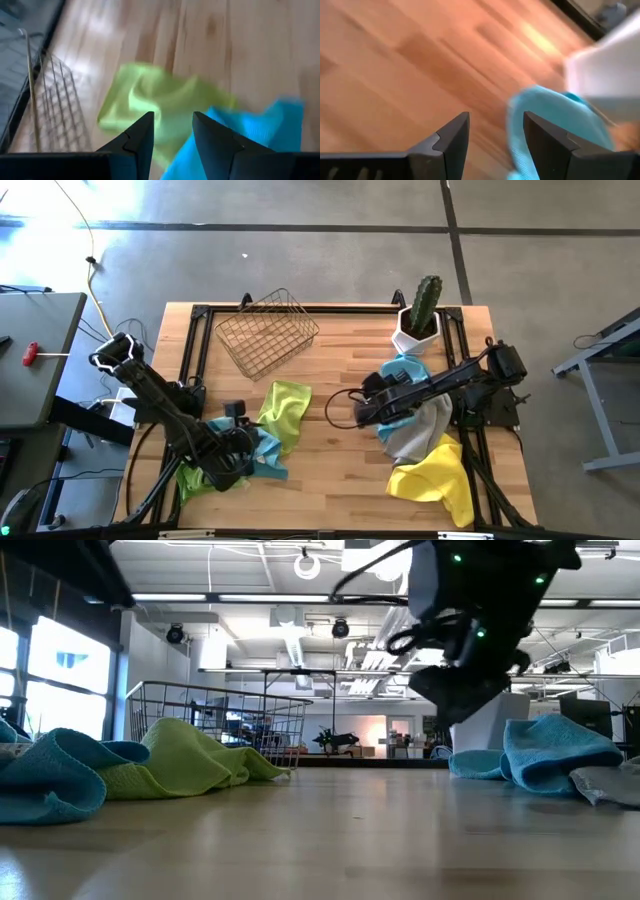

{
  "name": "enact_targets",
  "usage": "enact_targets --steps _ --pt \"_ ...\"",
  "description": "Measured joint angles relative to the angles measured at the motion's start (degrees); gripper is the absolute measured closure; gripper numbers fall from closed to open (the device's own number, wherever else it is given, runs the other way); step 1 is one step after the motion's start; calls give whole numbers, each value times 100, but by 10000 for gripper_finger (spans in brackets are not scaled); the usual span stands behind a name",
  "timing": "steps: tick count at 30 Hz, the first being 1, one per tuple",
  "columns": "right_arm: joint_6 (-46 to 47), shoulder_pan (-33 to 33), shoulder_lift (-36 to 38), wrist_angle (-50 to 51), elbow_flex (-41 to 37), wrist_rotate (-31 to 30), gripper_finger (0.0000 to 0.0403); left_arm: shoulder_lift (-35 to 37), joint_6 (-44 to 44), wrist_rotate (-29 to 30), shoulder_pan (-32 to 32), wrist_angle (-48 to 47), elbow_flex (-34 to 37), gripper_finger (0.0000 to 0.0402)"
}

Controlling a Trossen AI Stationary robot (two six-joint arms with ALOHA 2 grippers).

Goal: Fold microfiber towels
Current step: Prepare the table for folding the microfiber towels

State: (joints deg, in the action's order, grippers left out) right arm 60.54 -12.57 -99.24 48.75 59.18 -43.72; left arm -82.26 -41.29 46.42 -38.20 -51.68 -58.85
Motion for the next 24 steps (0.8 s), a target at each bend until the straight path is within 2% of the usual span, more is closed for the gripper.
enact_targets --steps 2,5,9,13,18,24 --pt "-441 35 0 -515 0 145 221 -9 61 220 69 643 177 275" --pt "-1062 59 0 -1153 0 386 221 -9 325 220 223 1524 485 275" --pt "-2010 40 0 -1882 0 700 221 -37 467 -102 490 2709 1044 275" --pt "-2631 1 0 -2456 0 1029 221 -64 455 -470 716 3480 1543 275" --pt "-2803 -22 0 -2559 0 1059 221 -211 78 -1171 860 3648 1966 275" --pt "-2803 -22 -4 -2546 0 1127 221 -361 -547 -2433 790 3599 2281 275"
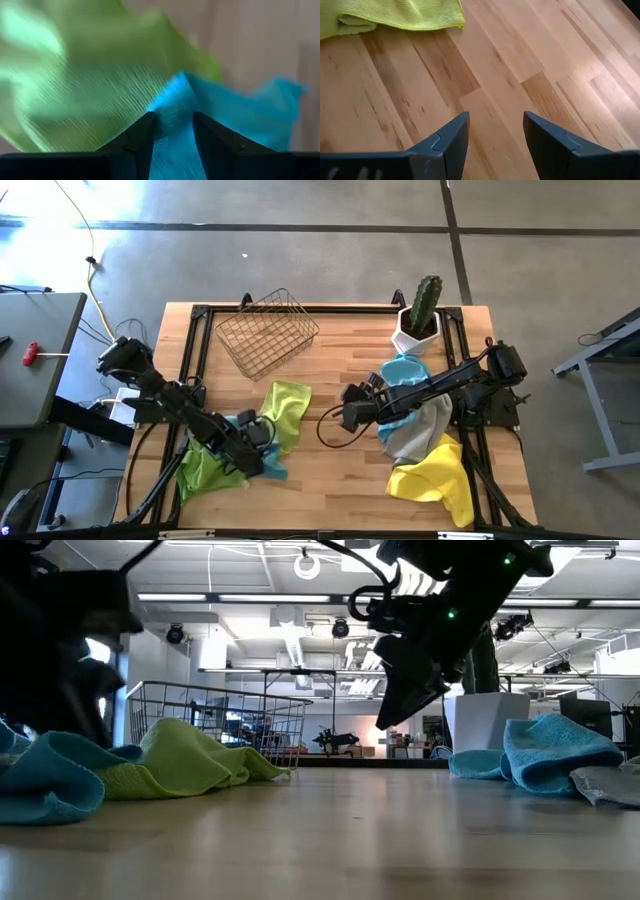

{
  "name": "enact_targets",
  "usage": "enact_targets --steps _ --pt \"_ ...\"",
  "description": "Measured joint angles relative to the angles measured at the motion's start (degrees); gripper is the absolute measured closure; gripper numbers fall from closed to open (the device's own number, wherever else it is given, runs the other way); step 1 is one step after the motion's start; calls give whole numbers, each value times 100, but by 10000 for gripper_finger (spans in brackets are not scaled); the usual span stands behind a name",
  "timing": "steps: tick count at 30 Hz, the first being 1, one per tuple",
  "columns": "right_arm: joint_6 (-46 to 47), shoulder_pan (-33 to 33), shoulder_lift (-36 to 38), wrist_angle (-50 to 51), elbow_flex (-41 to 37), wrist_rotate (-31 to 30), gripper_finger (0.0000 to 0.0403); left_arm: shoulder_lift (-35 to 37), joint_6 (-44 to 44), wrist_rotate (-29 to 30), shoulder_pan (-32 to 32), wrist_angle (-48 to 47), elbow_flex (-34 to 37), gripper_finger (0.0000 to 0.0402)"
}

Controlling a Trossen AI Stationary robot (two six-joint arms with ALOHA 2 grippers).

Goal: Fold microfiber towels
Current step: Prepare the table for folding the microfiber towels

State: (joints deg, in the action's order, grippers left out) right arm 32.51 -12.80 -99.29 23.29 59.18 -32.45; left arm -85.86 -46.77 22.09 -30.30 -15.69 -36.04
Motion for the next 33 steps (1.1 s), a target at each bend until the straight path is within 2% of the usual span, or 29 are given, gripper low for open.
enact_targets --steps 8,11,15,33 --pt "94 0 -4 273 0 149 221 14 -491 -1559 -453 -461 -9 275" --pt "351 0 -4 758 0 331 221 22 -680 -2045 -699 -727 -18 275" --pt "896 0 -7 1641 0 576 221 76 -895 -2414 -961 -1053 -19 275" --pt "3602 -286 -13 6137 0 1976 221 109 -950 -2101 -1108 -1088 -2 275"
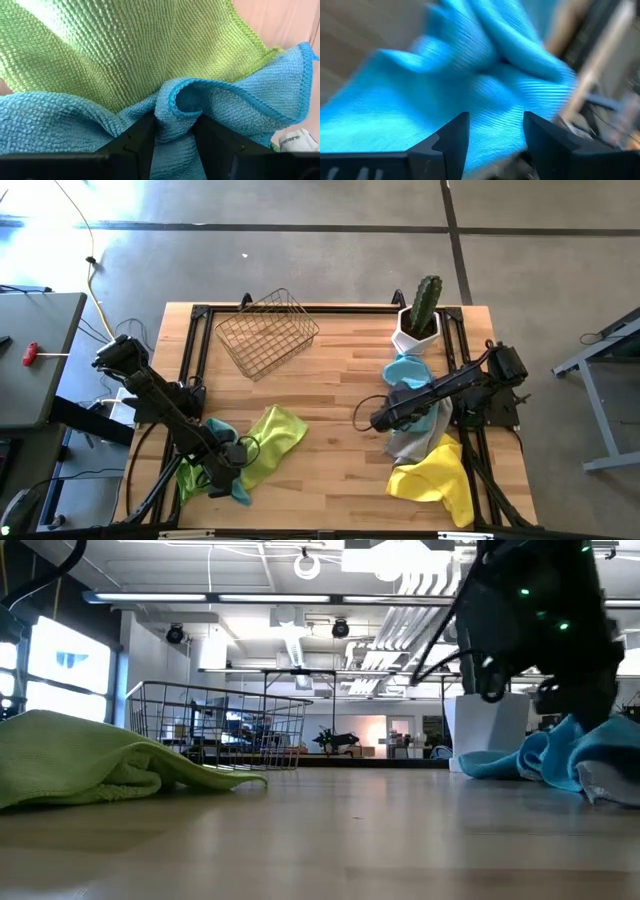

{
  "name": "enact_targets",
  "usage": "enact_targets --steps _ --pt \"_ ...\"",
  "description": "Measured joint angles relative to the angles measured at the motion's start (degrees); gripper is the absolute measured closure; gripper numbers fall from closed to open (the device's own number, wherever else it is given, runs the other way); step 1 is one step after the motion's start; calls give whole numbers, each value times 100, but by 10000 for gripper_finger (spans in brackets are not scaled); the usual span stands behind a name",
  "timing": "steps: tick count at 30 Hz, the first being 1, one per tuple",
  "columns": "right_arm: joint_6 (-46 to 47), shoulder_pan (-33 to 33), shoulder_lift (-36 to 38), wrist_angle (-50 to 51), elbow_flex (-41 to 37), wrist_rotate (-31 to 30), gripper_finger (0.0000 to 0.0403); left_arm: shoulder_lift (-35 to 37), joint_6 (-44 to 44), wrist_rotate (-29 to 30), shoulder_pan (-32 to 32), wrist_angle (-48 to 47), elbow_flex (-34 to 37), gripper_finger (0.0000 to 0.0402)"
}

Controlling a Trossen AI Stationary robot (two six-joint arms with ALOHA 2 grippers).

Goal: Fold microfiber towels
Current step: Prepare the table for folding the microfiber towels

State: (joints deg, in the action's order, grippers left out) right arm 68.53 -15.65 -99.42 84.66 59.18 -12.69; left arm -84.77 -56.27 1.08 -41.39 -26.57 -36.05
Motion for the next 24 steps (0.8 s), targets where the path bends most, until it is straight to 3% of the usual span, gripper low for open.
enact_targets --steps 3,7,11,14,19,21,24 --pt "481 -119 0 599 -4 120 221 -1 98 10 0 0 2 275" --pt "501 -239 96 401 76 104 221 -2 296 44 7 11 6 275" --pt "514 -340 85 284 471 -522 221 -3 479 60 7 59 7 275" --pt "197 -413 85 -178 848 -1334 221 4 661 151 7 107 -24 275" --pt "-1894 -561 92 -2422 1078 -2450 221 -24 1044 616 17 111 -280 275" --pt "-3020 -563 94 -3782 921 -2464 221 -22 1091 764 17 196 -403 275" --pt "-4560 -560 70 -5654 578 -2020 221 -22 1096 935 11 258 -539 275"
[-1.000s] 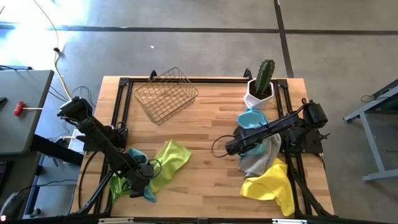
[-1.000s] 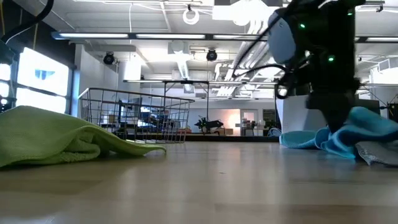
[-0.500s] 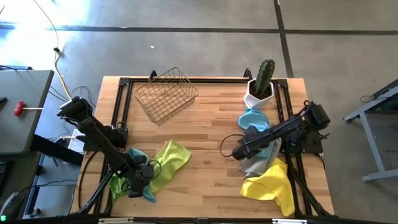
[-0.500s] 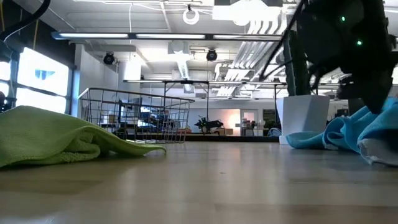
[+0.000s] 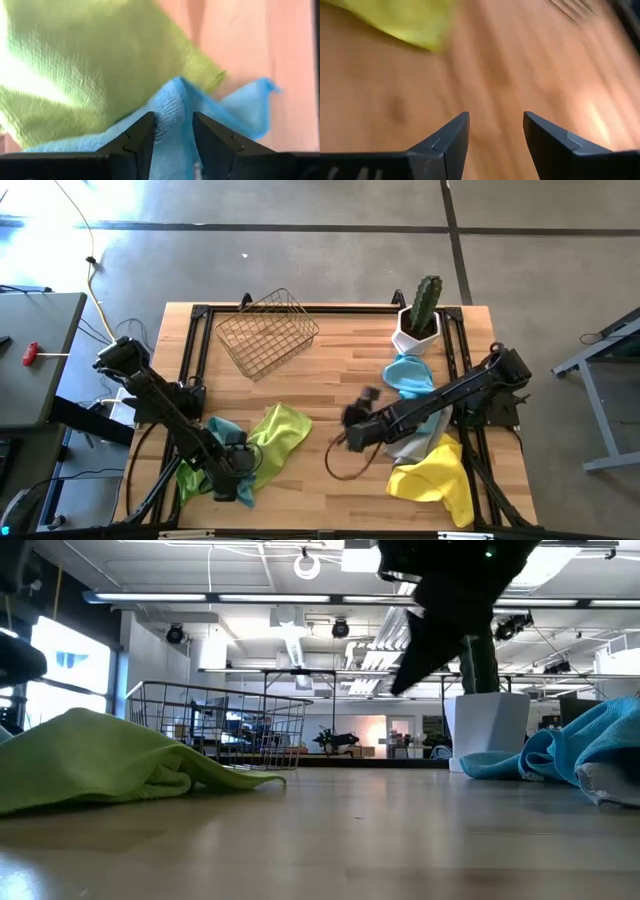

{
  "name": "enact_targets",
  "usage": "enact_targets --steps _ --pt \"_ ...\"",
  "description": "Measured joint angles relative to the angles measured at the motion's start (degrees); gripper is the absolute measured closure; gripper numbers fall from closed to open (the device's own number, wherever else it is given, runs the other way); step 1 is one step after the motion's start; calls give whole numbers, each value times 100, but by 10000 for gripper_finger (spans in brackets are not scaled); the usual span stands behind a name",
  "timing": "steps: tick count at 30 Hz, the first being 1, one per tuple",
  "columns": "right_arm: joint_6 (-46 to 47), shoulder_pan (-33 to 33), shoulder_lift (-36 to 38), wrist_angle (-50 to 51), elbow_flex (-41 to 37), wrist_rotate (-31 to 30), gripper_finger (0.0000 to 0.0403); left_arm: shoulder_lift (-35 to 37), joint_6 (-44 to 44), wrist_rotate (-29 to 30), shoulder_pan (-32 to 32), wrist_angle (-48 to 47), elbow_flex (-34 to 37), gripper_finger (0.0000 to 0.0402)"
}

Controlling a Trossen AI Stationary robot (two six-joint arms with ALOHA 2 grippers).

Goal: Fold microfiber towels
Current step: Prepare the table for folding the microfiber towels, then fold the light green microfiber towel

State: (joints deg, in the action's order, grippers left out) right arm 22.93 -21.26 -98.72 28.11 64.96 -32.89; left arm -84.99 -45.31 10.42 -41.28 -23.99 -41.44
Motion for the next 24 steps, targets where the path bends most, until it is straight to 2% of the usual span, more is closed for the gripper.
enact_targets --steps 2,7,13,18,24 --pt "-846 0 -2 -995 -266 187 221 10 10 113 2 28 -70 275" --pt "-2374 76 -2 -3137 -986 213 221 13 9 417 1 29 -106 275" --pt "-2804 361 -136 -5230 -1721 1059 221 15 10 730 2 124 -106 275" --pt "-2957 484 -712 -5510 -1606 1410 221 22 5 843 9 170 -113 275" --pt "-3754 476 -1429 -5465 -1098 1448 221 24 -1 845 11 215 -115 275"
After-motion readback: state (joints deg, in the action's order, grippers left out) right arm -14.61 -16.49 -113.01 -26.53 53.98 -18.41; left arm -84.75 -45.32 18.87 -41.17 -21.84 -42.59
